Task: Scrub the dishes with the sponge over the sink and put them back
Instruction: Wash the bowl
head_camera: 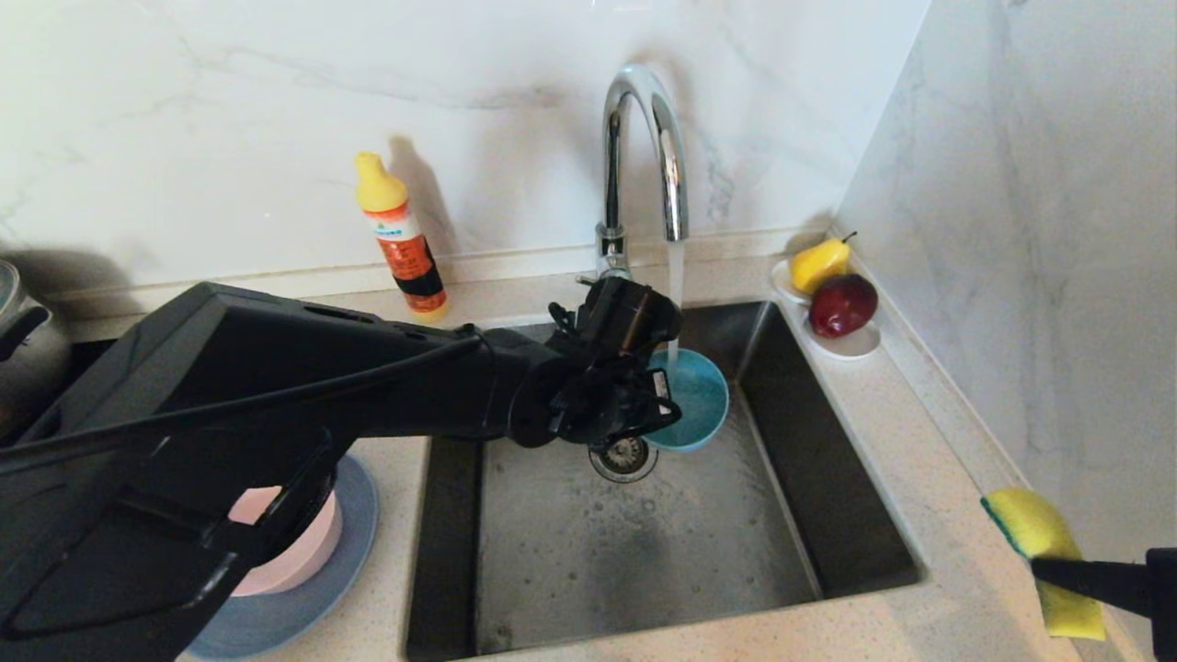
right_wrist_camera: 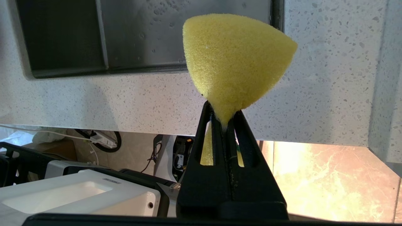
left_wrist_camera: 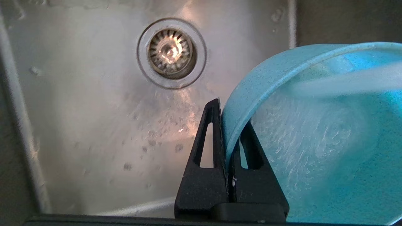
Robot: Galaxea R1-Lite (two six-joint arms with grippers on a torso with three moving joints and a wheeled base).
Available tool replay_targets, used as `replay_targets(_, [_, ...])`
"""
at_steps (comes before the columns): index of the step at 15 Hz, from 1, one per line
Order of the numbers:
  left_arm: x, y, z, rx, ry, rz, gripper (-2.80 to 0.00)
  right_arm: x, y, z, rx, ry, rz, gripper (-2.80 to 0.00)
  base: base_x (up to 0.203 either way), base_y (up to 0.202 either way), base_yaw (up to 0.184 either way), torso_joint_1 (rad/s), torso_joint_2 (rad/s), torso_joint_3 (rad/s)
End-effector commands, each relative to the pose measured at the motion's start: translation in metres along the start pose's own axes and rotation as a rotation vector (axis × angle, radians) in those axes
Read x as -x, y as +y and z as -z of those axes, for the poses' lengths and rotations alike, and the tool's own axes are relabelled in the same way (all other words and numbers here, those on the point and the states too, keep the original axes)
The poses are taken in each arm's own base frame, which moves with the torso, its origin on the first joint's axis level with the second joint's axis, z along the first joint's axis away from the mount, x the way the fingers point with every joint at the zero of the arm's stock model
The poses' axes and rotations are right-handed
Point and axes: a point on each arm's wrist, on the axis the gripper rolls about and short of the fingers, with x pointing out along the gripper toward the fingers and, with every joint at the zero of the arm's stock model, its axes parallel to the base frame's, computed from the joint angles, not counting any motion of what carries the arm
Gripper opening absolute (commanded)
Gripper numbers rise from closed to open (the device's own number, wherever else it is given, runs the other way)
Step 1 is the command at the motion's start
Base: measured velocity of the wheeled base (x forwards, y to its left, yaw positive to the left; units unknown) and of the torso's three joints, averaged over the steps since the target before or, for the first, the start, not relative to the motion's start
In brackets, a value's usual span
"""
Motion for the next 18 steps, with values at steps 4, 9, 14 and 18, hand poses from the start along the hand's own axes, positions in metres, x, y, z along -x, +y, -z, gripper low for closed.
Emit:
replay_targets(4, [0.039, 0.040, -0.017, 0.033, -0.036, -0.066, -2.80, -0.001, 0.000, 0.002, -0.004, 0.012, -0.009, -2.80, 0.000, 0.000, 0.000, 0.000, 0.00, 0.000])
replay_targets(9, [0.079, 0.078, -0.016, 0.013, -0.242, -0.003, -2.80, -0.004, 0.000, 0.002, -0.037, 0.037, -0.043, -2.80, 0.000, 0.000, 0.000, 0.000, 0.00, 0.000])
replay_targets(14, [0.128, 0.092, -0.017, -0.078, -0.515, 0.185, -2.80, -0.007, 0.000, 0.004, -0.039, 0.057, -0.049, -2.80, 0.000, 0.000, 0.000, 0.000, 0.00, 0.000])
replay_targets(18, [0.151, 0.094, -0.020, -0.146, -0.674, 0.285, -2.80, -0.012, -0.001, 0.007, -0.047, 0.084, -0.048, -2.80, 0.000, 0.000, 0.000, 0.000, 0.00, 0.000])
